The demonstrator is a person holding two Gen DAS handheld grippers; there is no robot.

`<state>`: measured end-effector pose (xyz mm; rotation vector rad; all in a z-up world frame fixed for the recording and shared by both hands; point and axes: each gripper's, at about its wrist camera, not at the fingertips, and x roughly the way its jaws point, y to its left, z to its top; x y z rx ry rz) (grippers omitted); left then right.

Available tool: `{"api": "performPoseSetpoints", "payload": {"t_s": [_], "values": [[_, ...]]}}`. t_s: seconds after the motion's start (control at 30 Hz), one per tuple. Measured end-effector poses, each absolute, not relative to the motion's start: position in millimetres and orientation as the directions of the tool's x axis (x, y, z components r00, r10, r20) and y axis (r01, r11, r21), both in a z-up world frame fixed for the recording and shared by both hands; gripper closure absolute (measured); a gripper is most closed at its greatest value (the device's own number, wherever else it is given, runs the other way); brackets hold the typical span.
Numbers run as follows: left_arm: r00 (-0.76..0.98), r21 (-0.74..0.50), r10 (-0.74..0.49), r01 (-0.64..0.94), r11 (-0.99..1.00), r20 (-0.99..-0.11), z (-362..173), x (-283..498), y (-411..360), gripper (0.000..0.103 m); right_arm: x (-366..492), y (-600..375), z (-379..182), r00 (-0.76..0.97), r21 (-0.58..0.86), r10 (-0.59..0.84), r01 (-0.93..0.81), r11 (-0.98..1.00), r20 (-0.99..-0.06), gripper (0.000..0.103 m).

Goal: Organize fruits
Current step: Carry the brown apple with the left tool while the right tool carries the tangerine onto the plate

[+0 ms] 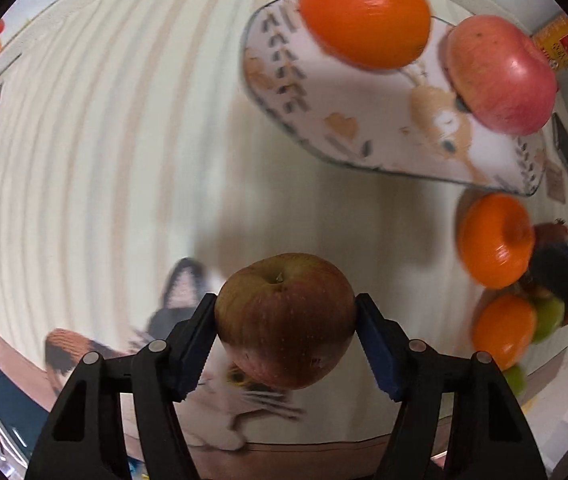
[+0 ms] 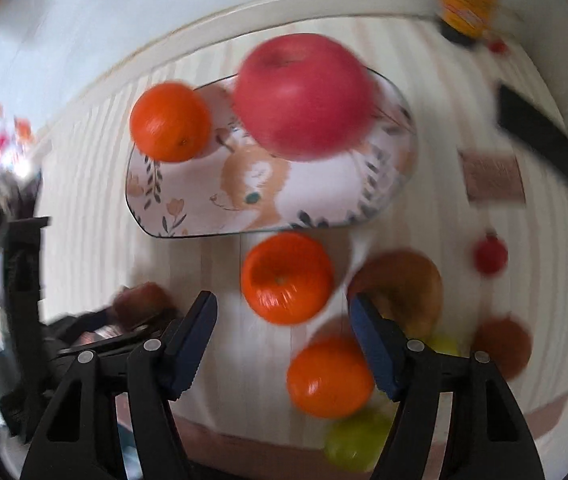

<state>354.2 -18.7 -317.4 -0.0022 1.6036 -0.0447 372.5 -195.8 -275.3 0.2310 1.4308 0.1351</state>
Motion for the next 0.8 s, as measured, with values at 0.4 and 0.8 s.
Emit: {"api": "performPoseSetpoints", "payload": {"t_s": [0.4,0.8], "values": [[-0.02,-0.073,-0.073,-0.02,0.997,-0.997,-315,360,2,0.037,390,-147,-311,0.038,0.008,0.015,-0.181,0.983,-0.999,0.035],[-0.058,-0.135,-0.136,-0.021,0.991,-0.989,-328,376,29,0.035,360,-136,-315,-0.072,0.254,0.247,-0.101,0.962,-0.966,0.034]]}}
